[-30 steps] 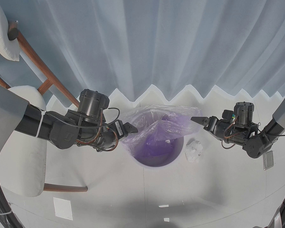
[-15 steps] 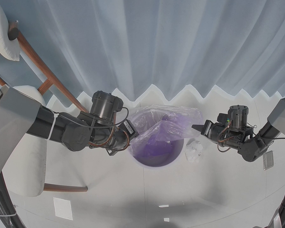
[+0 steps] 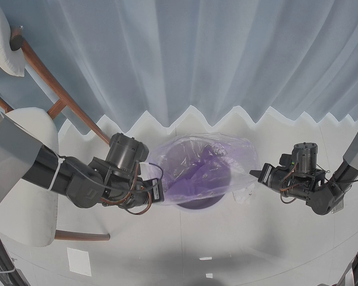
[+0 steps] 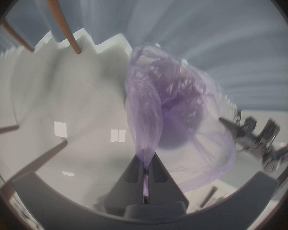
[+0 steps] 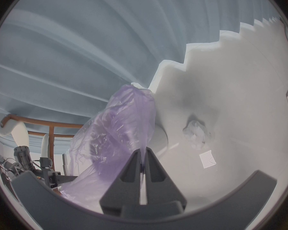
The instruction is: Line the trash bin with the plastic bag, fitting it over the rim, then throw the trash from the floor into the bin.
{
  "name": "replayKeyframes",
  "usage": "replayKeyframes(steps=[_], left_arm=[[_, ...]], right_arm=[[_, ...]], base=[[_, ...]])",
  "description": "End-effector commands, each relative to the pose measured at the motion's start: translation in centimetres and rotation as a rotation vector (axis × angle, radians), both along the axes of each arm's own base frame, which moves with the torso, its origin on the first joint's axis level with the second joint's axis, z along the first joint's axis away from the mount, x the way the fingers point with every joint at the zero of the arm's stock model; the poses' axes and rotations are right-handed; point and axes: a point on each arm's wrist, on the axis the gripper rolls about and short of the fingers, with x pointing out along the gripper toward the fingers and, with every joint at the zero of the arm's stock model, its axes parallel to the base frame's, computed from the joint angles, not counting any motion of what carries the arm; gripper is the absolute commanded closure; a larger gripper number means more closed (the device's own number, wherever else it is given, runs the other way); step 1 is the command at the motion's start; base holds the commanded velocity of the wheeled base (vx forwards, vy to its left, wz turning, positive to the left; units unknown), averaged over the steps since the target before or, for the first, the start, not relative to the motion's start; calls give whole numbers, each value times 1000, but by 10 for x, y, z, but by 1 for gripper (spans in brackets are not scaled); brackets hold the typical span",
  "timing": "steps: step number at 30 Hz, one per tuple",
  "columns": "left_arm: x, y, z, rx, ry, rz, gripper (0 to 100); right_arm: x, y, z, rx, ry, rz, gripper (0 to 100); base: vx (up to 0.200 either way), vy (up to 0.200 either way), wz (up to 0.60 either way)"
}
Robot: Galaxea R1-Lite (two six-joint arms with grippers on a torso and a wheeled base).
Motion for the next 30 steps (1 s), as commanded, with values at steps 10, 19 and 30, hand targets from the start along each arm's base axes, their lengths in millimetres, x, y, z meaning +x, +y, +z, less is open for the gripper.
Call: replayKeyframes(steps=[10, 19, 30], left_arm=[[-30, 20, -63, 292, -40, -297, 100], [-24, 18, -87, 336, -15, -292, 100], [7, 6, -103, 365, -95, -221, 100]], right_arm=[[-40, 0, -66, -96, 42, 37, 100], [-32, -1, -96, -175, 25, 23, 100], [23, 5, -94, -156, -94, -63, 100]], base=[[0, 0, 0], [0, 0, 0], [0, 0, 0]])
